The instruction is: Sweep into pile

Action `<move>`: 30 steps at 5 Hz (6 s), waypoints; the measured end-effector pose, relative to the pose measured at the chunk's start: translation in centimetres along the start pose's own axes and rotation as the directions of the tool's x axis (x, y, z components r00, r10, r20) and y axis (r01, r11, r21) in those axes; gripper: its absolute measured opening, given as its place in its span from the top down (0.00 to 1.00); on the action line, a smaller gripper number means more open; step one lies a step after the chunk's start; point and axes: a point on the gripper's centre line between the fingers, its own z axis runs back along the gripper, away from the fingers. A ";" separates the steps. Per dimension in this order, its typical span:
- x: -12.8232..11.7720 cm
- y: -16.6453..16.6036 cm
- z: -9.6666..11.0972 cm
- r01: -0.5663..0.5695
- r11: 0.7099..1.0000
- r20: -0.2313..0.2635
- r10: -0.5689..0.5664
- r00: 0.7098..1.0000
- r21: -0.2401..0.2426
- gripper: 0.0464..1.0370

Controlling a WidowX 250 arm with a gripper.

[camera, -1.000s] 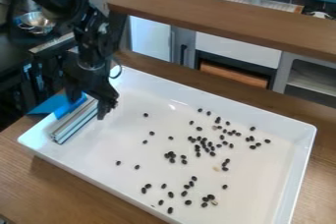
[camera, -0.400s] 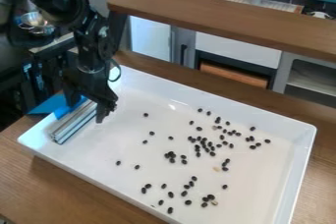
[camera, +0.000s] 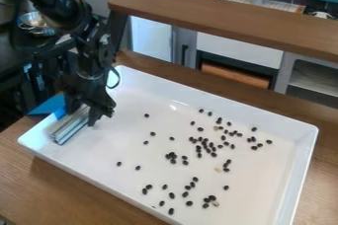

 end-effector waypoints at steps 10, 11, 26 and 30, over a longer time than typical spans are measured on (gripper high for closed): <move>-3.9 -14.4 4.6 0.075 0.993 -0.033 -0.079 0.996 -0.095 0.70; -4.0 -16.8 5.5 0.069 0.992 -0.027 -0.072 0.997 -0.108 0.70; 3.8 -1.9 3.0 -0.114 0.992 -0.006 0.114 0.993 -0.046 0.70; 4.5 -7.4 2.6 -0.064 0.998 -0.022 0.063 0.998 -0.029 0.70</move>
